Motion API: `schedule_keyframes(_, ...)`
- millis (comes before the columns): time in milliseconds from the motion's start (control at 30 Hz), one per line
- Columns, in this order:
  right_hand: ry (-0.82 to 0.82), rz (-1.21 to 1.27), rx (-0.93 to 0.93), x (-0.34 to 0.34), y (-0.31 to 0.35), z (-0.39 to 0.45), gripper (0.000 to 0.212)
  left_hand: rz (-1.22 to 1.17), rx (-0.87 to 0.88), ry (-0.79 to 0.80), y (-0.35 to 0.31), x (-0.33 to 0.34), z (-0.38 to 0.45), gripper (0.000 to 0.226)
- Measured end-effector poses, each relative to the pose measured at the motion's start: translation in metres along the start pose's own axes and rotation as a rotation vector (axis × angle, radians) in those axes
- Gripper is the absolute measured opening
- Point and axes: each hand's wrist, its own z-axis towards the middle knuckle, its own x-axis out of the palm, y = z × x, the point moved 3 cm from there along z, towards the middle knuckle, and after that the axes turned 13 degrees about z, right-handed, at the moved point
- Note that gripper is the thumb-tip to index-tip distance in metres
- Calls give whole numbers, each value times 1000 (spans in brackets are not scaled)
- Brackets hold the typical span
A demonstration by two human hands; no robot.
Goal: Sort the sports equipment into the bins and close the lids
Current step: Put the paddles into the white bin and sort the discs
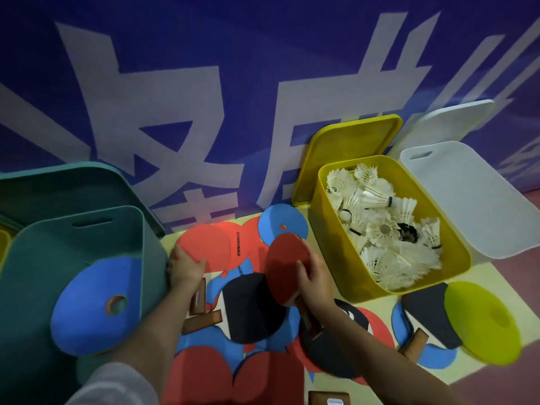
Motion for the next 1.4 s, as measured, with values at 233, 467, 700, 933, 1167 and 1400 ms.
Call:
schedule_keyframes(233,36,-38,-46,0,-4,10,47,6,-105,24,-8,-4,13,104)
schedule_keyframes(467,59,-184,52,0,6,10,56,-154,91,-98,-15,-17,-2,69)
schedule_keyframes(700,136,-82,23,-17,32,6,54,-233,243,-161,-51,-53,-73,55)
schedule_keyframes(933,-16,241,-67,-56,79,4,49,-548,388,-259,-82,-113,-135,52)
schedule_keyframes(1167,-132,364,-106,-90,109,30,47,-664,372,-342,-106,-134,-158,52)
schedule_keyframes(1400,-317,404,-105,-135,120,17,46,-725,531,-268,-139,-135,-193,47)
